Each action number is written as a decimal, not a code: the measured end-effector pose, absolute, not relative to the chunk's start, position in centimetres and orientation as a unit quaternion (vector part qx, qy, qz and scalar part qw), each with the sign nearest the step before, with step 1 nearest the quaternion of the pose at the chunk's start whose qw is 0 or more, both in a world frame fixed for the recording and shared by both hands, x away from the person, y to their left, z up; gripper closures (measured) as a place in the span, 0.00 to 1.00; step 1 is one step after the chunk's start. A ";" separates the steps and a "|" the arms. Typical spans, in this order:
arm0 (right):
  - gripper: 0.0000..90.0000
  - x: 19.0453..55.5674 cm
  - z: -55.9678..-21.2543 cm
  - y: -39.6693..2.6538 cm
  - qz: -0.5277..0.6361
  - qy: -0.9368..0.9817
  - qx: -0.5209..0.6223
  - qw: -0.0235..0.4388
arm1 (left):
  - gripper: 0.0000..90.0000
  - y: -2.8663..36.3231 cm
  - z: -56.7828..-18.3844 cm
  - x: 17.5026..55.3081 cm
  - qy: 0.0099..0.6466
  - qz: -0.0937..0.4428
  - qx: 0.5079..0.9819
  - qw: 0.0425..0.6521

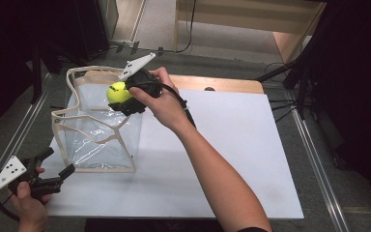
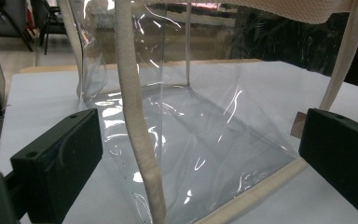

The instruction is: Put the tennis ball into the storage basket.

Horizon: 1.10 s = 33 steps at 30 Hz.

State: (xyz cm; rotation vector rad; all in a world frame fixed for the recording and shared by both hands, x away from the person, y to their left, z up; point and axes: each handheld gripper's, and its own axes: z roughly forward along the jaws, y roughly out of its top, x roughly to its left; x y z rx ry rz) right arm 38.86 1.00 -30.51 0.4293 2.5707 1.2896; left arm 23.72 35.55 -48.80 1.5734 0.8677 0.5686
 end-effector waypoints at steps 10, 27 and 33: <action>0.26 39.3 -31.2 1.5 0.427 0.885 0.145 0.111 | 0.00 35.6 -48.8 23.7 0.373 0.244 0.675 0.589; 0.26 39.3 -31.8 2.2 0.405 0.900 0.128 0.099 | 0.00 35.6 -48.8 23.7 0.373 0.243 0.674 0.590; 0.26 39.1 -31.8 2.1 0.400 0.903 0.124 0.099 | 0.00 35.6 -48.8 23.7 0.372 0.244 0.674 0.589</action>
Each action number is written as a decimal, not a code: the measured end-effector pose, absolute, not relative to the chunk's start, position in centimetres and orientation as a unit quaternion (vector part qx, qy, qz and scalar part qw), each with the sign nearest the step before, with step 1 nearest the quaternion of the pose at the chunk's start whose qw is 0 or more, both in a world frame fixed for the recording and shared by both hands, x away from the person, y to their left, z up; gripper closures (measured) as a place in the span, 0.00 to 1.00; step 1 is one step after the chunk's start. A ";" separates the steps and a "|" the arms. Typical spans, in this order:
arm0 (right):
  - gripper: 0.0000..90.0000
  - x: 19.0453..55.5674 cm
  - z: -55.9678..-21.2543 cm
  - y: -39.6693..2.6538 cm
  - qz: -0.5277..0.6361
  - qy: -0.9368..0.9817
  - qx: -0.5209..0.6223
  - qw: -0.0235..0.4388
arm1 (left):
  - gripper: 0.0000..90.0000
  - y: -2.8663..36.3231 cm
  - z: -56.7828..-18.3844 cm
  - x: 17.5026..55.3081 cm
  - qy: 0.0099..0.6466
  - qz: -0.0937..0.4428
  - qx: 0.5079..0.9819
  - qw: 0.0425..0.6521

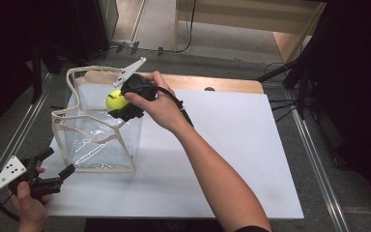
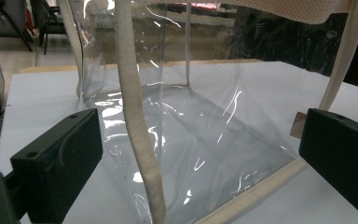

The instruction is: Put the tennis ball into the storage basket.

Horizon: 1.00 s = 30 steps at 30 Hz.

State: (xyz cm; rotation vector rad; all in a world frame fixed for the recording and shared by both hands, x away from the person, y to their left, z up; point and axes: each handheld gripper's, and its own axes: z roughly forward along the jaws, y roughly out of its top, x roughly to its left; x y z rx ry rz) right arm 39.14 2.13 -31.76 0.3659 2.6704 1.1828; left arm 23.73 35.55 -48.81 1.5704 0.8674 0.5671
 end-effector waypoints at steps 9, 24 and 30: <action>0.26 39.1 -31.8 1.7 0.394 0.906 0.123 0.095 | 0.00 35.5 -48.8 23.7 0.372 0.244 0.675 0.588; 0.19 38.8 -31.3 0.8 0.407 0.901 0.121 0.088 | 0.00 35.4 -48.8 23.7 0.372 0.245 0.674 0.589; 0.19 38.7 -31.5 0.4 0.417 0.896 0.125 0.088 | 0.00 35.4 -48.8 23.7 0.372 0.245 0.674 0.589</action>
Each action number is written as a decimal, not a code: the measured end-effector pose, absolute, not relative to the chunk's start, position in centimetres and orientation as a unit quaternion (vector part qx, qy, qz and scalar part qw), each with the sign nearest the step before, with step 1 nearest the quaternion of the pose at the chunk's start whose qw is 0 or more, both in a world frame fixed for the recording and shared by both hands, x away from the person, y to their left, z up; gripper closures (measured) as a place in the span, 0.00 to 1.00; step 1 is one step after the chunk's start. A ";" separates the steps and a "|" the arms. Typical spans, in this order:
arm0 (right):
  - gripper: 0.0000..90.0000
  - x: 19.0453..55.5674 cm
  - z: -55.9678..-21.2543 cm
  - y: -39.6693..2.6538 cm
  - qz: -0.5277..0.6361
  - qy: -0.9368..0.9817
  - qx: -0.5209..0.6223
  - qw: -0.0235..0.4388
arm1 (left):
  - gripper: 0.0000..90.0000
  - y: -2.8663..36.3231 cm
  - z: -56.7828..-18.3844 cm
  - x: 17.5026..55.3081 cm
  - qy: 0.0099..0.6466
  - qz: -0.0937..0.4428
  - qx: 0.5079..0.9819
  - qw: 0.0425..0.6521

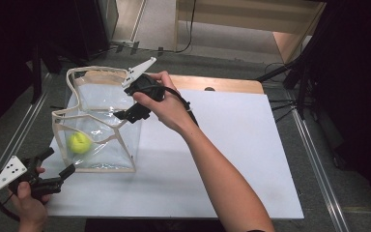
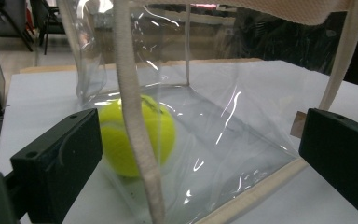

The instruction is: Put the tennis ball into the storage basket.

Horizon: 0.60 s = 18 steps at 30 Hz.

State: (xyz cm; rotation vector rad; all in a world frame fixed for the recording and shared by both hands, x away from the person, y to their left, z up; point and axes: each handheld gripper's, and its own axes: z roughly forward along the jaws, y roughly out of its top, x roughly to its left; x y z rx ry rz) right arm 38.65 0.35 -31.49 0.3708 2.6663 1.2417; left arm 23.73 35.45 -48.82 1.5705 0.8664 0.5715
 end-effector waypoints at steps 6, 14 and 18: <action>0.19 38.6 -31.5 -0.1 0.423 0.892 0.128 0.090 | 0.00 35.4 -48.8 23.7 0.373 0.244 0.674 0.589; 0.19 38.3 -31.3 -1.0 0.429 0.888 0.138 0.090 | 0.00 35.4 -48.8 23.7 0.373 0.244 0.674 0.589; 0.19 38.2 -31.3 -1.5 0.432 0.886 0.139 0.093 | 0.00 35.4 -48.8 23.7 0.373 0.244 0.676 0.588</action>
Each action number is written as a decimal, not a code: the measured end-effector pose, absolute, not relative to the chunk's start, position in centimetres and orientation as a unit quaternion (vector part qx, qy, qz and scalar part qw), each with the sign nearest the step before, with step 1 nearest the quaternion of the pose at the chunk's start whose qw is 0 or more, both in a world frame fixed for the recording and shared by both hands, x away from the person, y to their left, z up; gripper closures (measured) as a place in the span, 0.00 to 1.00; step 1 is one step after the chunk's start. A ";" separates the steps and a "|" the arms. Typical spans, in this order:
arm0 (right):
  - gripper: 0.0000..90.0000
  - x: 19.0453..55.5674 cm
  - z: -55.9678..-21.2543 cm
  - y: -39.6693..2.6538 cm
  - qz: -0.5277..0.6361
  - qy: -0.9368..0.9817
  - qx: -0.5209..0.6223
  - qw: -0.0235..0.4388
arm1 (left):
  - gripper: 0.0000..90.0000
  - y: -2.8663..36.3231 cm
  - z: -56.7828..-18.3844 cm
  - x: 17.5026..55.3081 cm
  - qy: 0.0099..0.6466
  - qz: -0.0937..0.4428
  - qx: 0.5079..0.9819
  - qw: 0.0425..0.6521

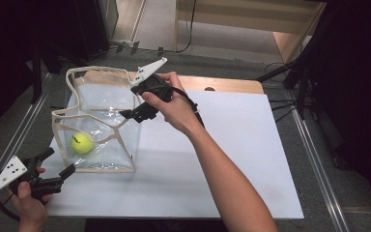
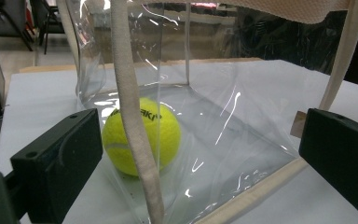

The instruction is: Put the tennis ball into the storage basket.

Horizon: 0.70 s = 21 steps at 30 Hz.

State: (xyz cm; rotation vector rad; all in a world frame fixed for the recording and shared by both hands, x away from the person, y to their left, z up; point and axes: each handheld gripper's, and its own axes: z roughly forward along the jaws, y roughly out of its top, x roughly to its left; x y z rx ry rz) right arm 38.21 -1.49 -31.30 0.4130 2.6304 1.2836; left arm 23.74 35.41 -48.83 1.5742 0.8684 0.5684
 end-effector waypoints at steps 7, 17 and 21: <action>0.19 38.1 -31.5 -2.5 0.437 0.882 0.149 0.092 | 0.00 35.4 -48.8 23.7 0.372 0.244 0.677 0.587; 0.18 37.7 -32.0 -4.2 0.434 0.882 0.159 0.098 | 0.00 35.4 -48.8 23.7 0.371 0.245 0.679 0.585; 0.18 37.5 -32.5 -5.1 0.434 0.880 0.169 0.098 | 0.00 35.4 -48.8 23.8 0.369 0.246 0.681 0.583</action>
